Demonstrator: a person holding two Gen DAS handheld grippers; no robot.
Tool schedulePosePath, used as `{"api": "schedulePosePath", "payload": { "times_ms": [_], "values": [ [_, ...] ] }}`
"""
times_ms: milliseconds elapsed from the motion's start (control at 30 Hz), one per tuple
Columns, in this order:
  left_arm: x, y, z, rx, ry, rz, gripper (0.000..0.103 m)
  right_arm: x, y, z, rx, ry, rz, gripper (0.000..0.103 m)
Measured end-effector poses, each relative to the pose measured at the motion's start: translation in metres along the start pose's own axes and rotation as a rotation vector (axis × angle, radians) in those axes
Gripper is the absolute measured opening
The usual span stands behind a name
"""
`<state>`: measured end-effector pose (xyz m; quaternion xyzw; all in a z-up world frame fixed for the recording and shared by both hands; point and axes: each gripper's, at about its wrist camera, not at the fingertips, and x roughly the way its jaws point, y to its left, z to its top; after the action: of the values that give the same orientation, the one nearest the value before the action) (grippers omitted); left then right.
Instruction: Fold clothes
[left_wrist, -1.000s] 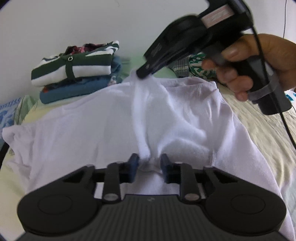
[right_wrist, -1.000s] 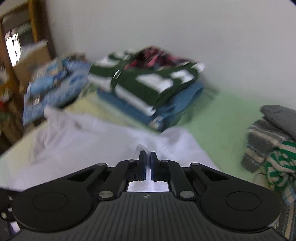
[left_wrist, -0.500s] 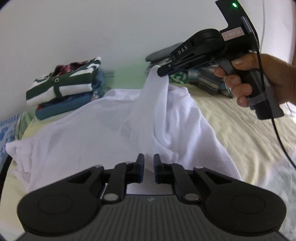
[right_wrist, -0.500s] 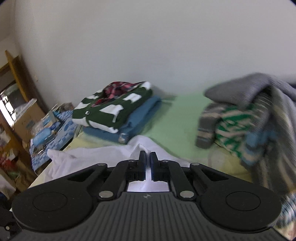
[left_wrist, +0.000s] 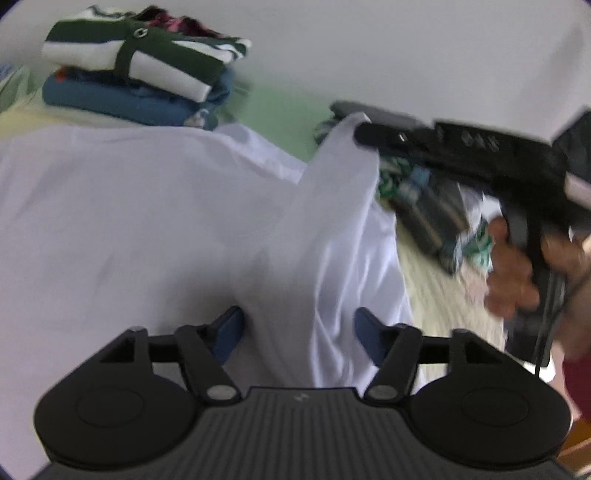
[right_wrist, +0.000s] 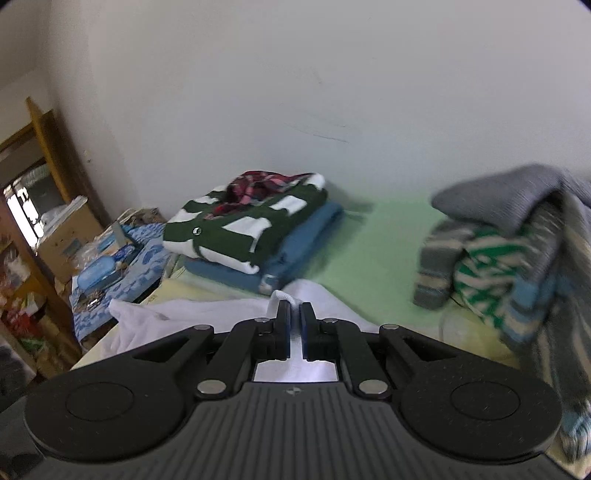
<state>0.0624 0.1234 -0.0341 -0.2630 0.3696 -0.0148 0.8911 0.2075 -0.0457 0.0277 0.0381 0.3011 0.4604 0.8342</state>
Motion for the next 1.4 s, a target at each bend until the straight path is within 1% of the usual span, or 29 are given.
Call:
{"api": "schedulePosePath", "payload": {
  "times_ms": [33, 67, 100, 133, 200, 267, 433, 500, 600, 700, 767, 833, 900, 933, 967, 1000, 1033, 1067, 1100, 1133, 1167, 1200, 1233, 1300, 1367, 1400],
  "values": [
    [0.001, 0.004, 0.003, -0.027, -0.005, -0.016, 0.055, 0.002, 0.003, 0.002, -0.013, 0.004, 0.003, 0.006],
    [0.001, 0.008, 0.005, -0.055, -0.009, -0.028, 0.044, 0.003, 0.005, 0.002, -0.019, 0.007, 0.002, 0.006],
    [0.000, 0.012, 0.007, -0.077, -0.013, -0.035, 0.023, 0.005, 0.005, 0.003, -0.023, 0.011, -0.001, 0.006],
    [-0.001, 0.015, 0.008, -0.091, -0.019, -0.039, 0.000, 0.006, 0.006, 0.003, -0.028, 0.014, -0.004, 0.006],
    [-0.007, 0.017, 0.007, -0.094, -0.039, -0.017, 0.000, 0.008, 0.006, 0.003, -0.026, 0.019, -0.013, 0.006],
    [-0.012, 0.014, 0.006, -0.076, -0.062, 0.018, 0.000, 0.010, 0.005, 0.002, -0.025, 0.024, -0.020, 0.007],
    [-0.041, -0.006, -0.007, 0.002, -0.177, 0.144, 0.000, 0.020, 0.013, 0.002, -0.028, 0.028, -0.024, 0.007],
    [-0.050, -0.010, -0.013, 0.018, -0.201, 0.158, 0.002, 0.026, 0.018, 0.002, -0.035, 0.029, -0.021, 0.008],
    [-0.052, -0.011, -0.018, 0.036, -0.198, 0.165, 0.001, 0.037, 0.024, 0.003, -0.035, 0.027, -0.015, 0.008],
    [-0.053, 0.001, -0.019, 0.033, -0.183, 0.174, 0.002, 0.047, 0.029, 0.006, -0.035, 0.033, -0.020, 0.008],
    [-0.047, 0.009, -0.019, 0.030, -0.162, 0.214, 0.002, 0.055, 0.034, 0.006, -0.057, 0.049, -0.031, 0.008],
    [-0.038, 0.018, -0.020, 0.015, -0.128, 0.246, 0.001, 0.063, 0.040, 0.006, -0.080, 0.066, -0.043, 0.008],
    [-0.034, 0.028, -0.023, -0.026, -0.109, 0.230, 0.002, 0.069, 0.043, 0.007, -0.093, 0.075, -0.041, 0.008],
    [-0.033, 0.031, -0.023, -0.045, -0.109, 0.214, 0.005, 0.072, 0.044, 0.007, -0.099, 0.080, -0.039, 0.008],
    [-0.034, 0.033, -0.021, -0.059, -0.113, 0.198, 0.012, 0.075, 0.045, 0.008, -0.105, 0.084, -0.037, 0.008],
    [-0.034, 0.035, -0.020, -0.073, -0.118, 0.182, 0.037, 0.076, 0.047, 0.008, -0.116, 0.085, -0.033, 0.008],
    [-0.034, 0.036, -0.018, -0.086, -0.122, 0.165, 0.055, 0.076, 0.047, 0.008, -0.115, 0.084, -0.028, 0.008],
    [-0.034, 0.036, -0.016, -0.089, -0.129, 0.156, 0.060, 0.075, 0.047, 0.007, -0.112, 0.083, -0.022, 0.008],
    [-0.033, 0.034, -0.015, -0.084, -0.138, 0.151, 0.062, 0.074, 0.046, 0.007, -0.109, 0.084, -0.021, 0.008],
    [-0.031, 0.032, -0.013, -0.076, -0.137, 0.144, 0.060, 0.073, 0.044, 0.006, -0.107, 0.085, -0.021, 0.008],
    [-0.028, 0.029, -0.011, -0.064, -0.126, 0.140, 0.054, 0.072, 0.043, 0.005, -0.105, 0.086, -0.022, 0.008],
    [-0.026, 0.028, -0.010, -0.055, -0.116, 0.144, 0.034, 0.071, 0.042, 0.005, -0.103, 0.086, -0.025, 0.008],
    [-0.023, 0.028, -0.008, -0.050, -0.111, 0.152, 0.009, 0.071, 0.039, 0.005, -0.098, 0.087, -0.028, 0.008],
    [-0.019, 0.028, -0.006, -0.040, -0.100, 0.168, 0.005, 0.069, 0.036, 0.005, -0.087, 0.084, -0.033, 0.008],
    [-0.028, 0.028, -0.007, -0.046, -0.134, 0.190, 0.004, 0.067, 0.033, 0.006, -0.078, 0.077, -0.038, 0.008],
    [-0.035, 0.028, -0.008, -0.052, -0.157, 0.201, 0.002, 0.066, 0.032, 0.006, -0.077, 0.075, -0.037, 0.008]
  ]
}}
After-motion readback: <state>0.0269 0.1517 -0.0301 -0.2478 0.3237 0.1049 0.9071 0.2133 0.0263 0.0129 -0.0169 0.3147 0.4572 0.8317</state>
